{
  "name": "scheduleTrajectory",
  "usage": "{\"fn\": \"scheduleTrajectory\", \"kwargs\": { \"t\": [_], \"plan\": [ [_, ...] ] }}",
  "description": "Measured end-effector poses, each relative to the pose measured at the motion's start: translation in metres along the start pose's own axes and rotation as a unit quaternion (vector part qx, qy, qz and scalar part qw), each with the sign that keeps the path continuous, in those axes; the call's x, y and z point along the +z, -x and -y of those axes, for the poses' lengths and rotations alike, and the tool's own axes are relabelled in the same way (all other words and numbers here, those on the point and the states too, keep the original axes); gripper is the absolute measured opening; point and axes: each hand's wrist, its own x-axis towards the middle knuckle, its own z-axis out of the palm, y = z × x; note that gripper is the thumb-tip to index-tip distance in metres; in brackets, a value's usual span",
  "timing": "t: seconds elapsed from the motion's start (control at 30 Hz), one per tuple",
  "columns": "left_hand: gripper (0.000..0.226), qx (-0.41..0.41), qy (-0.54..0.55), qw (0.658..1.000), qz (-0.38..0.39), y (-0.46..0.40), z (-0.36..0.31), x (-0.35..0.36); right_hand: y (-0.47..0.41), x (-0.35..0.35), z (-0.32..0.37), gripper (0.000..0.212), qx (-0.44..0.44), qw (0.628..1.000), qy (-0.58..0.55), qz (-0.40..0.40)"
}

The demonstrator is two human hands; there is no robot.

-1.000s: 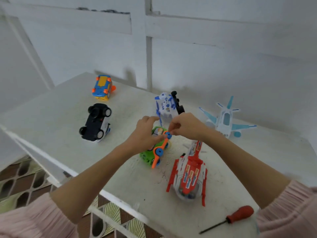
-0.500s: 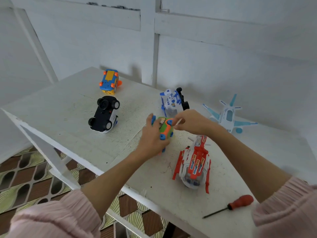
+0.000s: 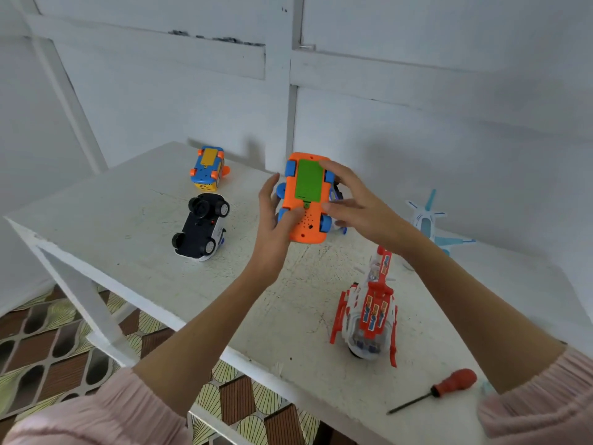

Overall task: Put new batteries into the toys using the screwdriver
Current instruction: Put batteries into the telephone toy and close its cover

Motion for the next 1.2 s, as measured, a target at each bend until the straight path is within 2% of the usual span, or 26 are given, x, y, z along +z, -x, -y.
{"fn": "scheduleTrajectory", "kwargs": {
  "t": [0.13,0.3,0.5,0.6,0.8,1.03,1.2],
  "plan": [
    [0.052,0.024,0.003,0.999,0.022,0.006,-0.005,0.006,0.008,0.003,0.001,0.061,0.05,0.994,-0.096,0.035],
    [0.053,0.038,0.004,0.998,0.057,0.013,-0.007,0.017,0.02,0.006,0.004,0.063,0.041,0.979,-0.197,-0.004],
    [0.048,0.041,-0.06,0.986,0.151,0.015,-0.019,0.028,0.04,-0.004,0.011,0.064,-0.008,0.98,-0.174,-0.091],
    [0.056,0.04,-0.085,0.98,0.176,0.018,-0.022,0.038,0.054,-0.011,0.01,0.062,0.0,0.98,-0.167,-0.113],
    [0.053,0.045,-0.074,0.96,0.267,0.025,-0.025,0.068,0.087,-0.03,0.008,0.061,0.018,0.977,-0.158,-0.142],
    [0.061,0.056,-0.036,0.947,0.314,0.035,-0.016,0.113,0.13,-0.066,0.003,0.063,0.024,0.976,-0.156,-0.149],
    [0.066,0.056,-0.034,0.953,0.296,0.043,-0.008,0.142,0.161,-0.093,0.0,0.068,0.055,0.98,-0.089,-0.169]
  ]
}}
